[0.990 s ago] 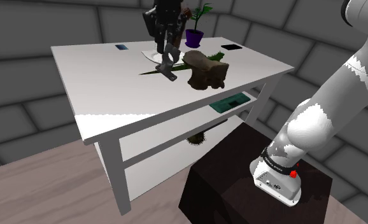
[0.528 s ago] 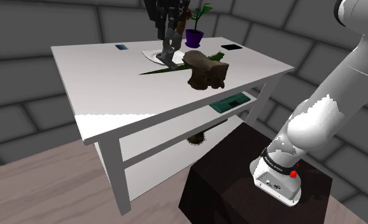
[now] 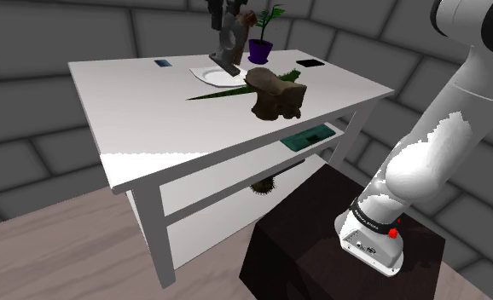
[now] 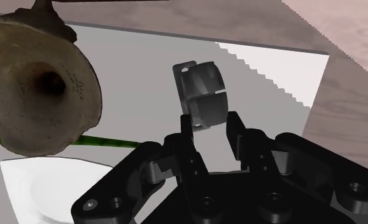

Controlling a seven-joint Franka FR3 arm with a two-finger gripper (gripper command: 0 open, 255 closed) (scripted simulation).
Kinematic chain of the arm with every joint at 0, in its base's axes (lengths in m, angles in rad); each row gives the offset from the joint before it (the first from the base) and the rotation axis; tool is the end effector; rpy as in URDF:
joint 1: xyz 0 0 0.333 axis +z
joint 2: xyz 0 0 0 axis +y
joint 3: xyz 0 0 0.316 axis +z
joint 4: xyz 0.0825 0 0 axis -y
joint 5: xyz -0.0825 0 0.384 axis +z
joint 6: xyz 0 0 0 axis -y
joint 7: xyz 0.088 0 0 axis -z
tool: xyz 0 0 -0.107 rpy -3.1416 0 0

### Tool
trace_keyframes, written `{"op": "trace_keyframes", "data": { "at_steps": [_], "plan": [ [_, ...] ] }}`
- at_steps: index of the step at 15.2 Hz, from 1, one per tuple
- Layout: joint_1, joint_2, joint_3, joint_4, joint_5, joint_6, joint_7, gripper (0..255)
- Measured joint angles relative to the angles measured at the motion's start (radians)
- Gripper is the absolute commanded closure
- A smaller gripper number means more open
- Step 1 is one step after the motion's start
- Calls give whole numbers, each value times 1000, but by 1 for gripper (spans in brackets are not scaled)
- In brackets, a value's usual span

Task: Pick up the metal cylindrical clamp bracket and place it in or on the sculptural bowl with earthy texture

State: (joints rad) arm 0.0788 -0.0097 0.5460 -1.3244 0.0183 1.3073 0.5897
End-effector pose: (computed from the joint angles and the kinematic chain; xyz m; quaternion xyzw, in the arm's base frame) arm 0.4175 0.3063 0.7185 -0.9998 -0.0199 0.0072 0.0027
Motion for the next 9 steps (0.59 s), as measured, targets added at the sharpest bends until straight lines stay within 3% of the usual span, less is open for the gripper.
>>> {"op": "trace_keyframes", "data": {
  "at_steps": [4,9],
  "plan": [
    [1,29,1,85,-16,-61,0,255],
    [-72,-62,-77,14,27,-72,-137,255]
  ]
}}
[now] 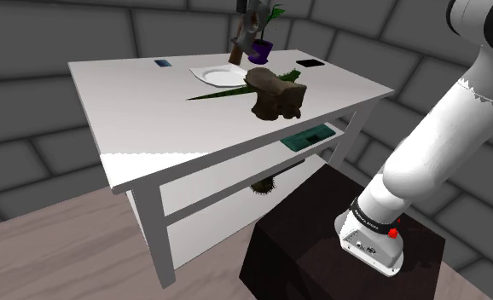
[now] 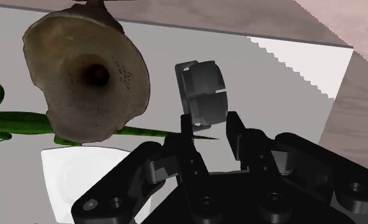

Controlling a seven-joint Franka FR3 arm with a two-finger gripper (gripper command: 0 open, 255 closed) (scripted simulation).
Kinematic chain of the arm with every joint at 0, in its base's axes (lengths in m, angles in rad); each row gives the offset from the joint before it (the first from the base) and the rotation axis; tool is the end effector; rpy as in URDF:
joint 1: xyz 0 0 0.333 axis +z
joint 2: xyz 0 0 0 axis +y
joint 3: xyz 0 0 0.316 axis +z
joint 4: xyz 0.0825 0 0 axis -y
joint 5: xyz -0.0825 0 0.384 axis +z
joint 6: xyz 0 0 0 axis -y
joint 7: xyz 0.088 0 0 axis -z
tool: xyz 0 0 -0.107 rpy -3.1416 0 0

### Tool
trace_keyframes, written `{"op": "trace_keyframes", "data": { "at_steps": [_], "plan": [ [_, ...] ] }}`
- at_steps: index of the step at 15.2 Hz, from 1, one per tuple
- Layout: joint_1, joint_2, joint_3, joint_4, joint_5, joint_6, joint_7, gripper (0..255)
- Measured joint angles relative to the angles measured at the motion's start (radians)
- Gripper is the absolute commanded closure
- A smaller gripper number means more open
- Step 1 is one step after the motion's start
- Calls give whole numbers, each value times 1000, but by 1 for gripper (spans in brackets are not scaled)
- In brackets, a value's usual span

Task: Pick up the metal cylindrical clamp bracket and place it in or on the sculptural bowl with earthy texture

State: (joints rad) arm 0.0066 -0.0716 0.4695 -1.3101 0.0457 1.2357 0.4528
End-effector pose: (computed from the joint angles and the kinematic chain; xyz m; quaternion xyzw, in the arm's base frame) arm 0.4239 0.2398 0.7461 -0.9998 -0.0184 0.0072 0.0024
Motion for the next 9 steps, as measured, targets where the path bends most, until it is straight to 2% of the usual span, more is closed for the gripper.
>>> {"op": "trace_keyframes", "data": {
  "at_steps": [9],
  "plan": [
    [-105,-50,-144,12,5,-65,-247,255]
  ]
}}
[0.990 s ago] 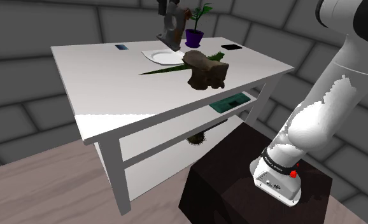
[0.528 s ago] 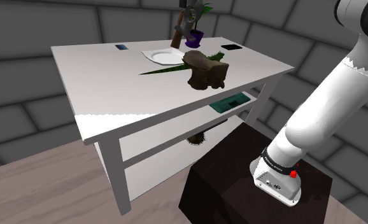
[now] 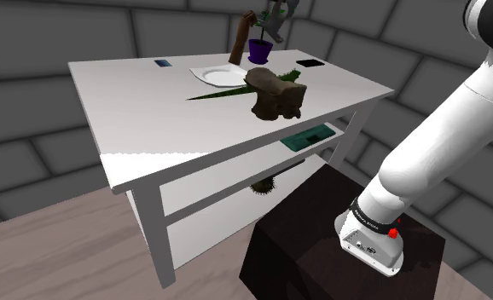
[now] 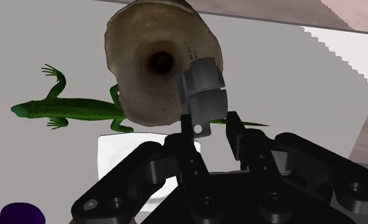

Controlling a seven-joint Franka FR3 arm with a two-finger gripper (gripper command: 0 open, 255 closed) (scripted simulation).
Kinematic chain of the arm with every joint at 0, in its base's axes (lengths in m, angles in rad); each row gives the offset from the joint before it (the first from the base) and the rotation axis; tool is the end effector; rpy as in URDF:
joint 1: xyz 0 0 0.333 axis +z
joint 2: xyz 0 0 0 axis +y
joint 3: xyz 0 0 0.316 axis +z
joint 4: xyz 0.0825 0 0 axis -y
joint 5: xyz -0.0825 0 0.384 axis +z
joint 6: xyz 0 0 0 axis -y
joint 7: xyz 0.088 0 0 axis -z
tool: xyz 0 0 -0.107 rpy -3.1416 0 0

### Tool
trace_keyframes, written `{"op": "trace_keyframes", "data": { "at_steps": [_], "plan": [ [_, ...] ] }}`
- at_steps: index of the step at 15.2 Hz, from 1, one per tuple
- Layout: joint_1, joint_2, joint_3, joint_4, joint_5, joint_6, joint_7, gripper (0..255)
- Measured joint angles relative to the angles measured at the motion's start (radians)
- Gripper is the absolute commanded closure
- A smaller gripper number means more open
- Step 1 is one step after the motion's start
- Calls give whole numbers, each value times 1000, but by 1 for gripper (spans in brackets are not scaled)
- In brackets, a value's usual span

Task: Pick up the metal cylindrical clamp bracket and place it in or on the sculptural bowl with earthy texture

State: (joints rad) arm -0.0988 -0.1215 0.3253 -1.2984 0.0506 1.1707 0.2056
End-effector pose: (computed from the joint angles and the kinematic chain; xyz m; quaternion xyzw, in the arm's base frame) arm 0.4399 0.1246 0.7694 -0.9998 -0.0189 0.0071 0.0025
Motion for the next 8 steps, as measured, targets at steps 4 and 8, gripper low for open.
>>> {"op": "trace_keyframes", "data": {
  "at_steps": [4,8],
  "plan": [
    [-26,-13,-39,-24,-2,9,-67,255],
    [-31,-56,-49,-127,7,69,-85,255]
  ]
}}
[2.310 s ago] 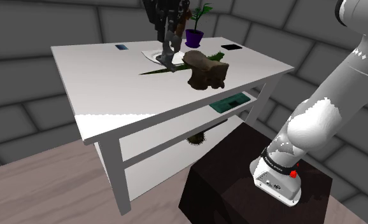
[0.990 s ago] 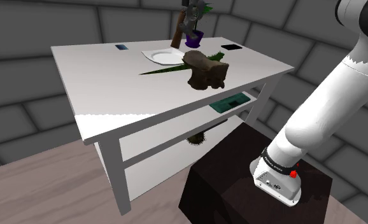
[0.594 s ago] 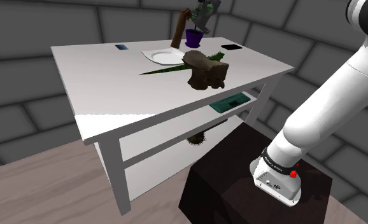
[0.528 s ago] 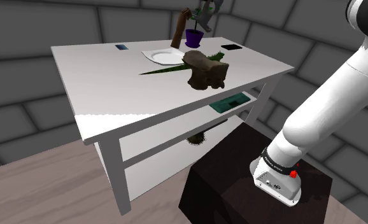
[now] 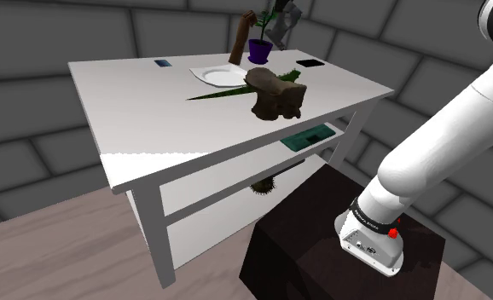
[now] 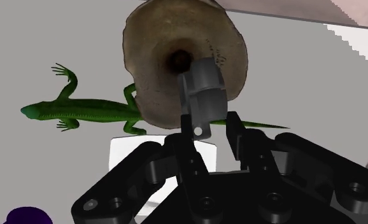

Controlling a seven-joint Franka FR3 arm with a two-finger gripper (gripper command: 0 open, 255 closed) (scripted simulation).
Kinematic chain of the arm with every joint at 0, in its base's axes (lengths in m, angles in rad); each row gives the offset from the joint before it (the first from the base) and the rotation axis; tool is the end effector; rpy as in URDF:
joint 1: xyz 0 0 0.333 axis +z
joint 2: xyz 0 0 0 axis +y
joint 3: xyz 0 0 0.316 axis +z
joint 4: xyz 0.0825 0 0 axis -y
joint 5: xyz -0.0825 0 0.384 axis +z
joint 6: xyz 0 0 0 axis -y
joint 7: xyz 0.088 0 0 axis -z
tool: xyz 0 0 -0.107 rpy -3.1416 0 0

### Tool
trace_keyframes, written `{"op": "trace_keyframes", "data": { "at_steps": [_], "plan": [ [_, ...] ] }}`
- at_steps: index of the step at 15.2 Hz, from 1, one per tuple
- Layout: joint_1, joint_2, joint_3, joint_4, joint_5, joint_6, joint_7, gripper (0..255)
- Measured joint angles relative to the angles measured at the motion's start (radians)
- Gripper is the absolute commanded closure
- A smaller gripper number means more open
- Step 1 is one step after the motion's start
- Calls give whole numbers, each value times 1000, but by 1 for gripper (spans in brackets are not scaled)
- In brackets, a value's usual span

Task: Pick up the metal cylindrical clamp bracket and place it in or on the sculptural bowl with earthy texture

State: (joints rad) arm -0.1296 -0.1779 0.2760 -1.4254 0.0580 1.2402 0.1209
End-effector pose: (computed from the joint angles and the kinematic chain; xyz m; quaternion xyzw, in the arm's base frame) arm 0.4446 0.0915 0.7476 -0.9998 -0.0197 0.0075 0.0024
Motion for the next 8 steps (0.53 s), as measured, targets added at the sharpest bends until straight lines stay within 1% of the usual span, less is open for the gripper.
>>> {"op": "trace_keyframes", "data": {
  "at_steps": [5,8],
  "plan": [
    [0,-50,-6,-131,11,82,-10,255],
    [1,-65,-6,-187,15,124,-12,255]
  ]
}}
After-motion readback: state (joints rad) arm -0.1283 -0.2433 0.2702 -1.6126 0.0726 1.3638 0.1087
